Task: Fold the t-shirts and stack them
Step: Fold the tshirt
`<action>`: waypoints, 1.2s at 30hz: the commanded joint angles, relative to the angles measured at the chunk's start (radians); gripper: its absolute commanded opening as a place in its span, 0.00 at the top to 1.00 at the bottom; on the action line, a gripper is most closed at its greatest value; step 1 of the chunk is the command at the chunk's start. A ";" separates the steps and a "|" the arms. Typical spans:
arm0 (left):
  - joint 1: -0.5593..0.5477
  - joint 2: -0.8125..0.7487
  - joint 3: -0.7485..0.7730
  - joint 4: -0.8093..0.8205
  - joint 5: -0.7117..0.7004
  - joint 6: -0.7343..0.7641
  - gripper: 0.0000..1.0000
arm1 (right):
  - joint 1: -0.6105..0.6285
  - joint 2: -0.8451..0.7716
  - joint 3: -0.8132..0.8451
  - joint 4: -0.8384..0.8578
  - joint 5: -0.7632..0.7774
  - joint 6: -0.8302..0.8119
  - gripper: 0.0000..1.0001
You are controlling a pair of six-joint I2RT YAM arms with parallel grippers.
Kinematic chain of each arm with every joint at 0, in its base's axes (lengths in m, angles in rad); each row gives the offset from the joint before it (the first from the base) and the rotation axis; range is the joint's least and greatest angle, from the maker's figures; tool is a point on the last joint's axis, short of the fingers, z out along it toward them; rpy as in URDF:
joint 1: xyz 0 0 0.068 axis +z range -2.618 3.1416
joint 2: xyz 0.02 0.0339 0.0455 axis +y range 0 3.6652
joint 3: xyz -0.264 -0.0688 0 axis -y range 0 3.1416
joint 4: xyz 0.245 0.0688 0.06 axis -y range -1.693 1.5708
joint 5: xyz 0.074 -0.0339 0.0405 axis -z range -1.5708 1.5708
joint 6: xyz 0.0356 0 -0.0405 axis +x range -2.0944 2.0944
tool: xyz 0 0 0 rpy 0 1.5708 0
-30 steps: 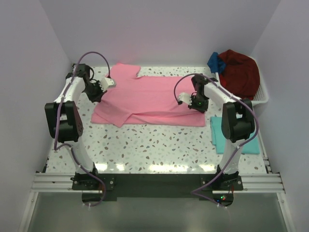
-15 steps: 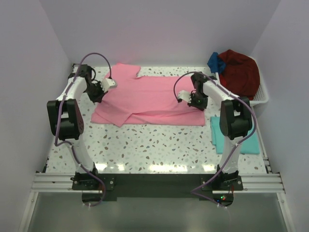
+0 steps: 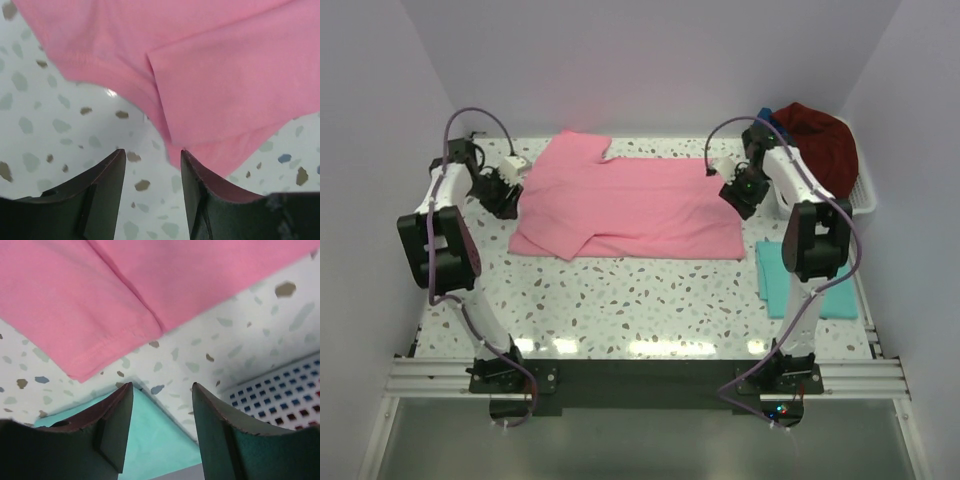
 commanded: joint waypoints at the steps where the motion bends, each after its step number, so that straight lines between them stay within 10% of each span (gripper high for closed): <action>1: 0.089 -0.096 -0.090 -0.023 0.128 -0.088 0.47 | -0.078 -0.044 0.040 -0.141 -0.158 0.244 0.46; 27: 0.119 -0.060 -0.279 0.051 0.160 -0.182 0.45 | -0.139 0.014 -0.224 -0.003 -0.276 0.542 0.48; 36: 0.119 -0.046 -0.290 0.037 0.169 -0.176 0.44 | -0.141 0.017 -0.235 -0.017 -0.308 0.533 0.69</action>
